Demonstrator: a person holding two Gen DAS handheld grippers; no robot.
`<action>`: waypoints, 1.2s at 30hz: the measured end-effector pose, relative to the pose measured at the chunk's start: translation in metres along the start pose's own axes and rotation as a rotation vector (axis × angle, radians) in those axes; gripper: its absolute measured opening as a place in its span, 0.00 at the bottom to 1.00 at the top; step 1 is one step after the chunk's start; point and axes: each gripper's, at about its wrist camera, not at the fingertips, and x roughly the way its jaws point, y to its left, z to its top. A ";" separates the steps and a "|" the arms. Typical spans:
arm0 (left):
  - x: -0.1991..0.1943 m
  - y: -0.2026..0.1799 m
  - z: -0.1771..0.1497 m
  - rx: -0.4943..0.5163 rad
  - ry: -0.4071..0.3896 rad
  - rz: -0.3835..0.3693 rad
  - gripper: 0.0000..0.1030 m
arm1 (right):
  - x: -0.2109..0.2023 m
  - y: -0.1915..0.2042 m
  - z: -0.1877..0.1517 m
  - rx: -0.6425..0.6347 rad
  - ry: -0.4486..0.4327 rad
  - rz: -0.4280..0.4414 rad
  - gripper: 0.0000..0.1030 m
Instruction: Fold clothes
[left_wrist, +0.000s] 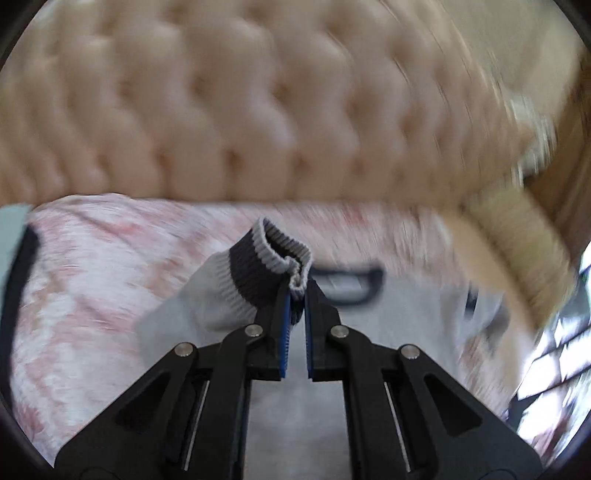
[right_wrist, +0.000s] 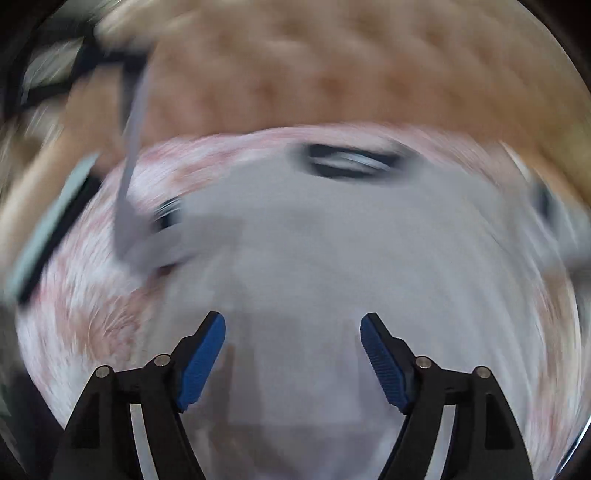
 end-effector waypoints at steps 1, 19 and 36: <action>0.016 -0.017 -0.013 0.039 0.034 -0.008 0.07 | -0.008 -0.026 -0.003 0.080 -0.002 -0.001 0.74; -0.065 0.088 -0.158 -0.320 0.007 -0.256 0.64 | -0.006 -0.050 -0.003 0.175 0.038 0.172 0.77; -0.040 0.016 -0.237 -0.037 -0.017 -0.314 0.64 | 0.082 -0.016 0.101 -0.163 0.153 0.274 0.77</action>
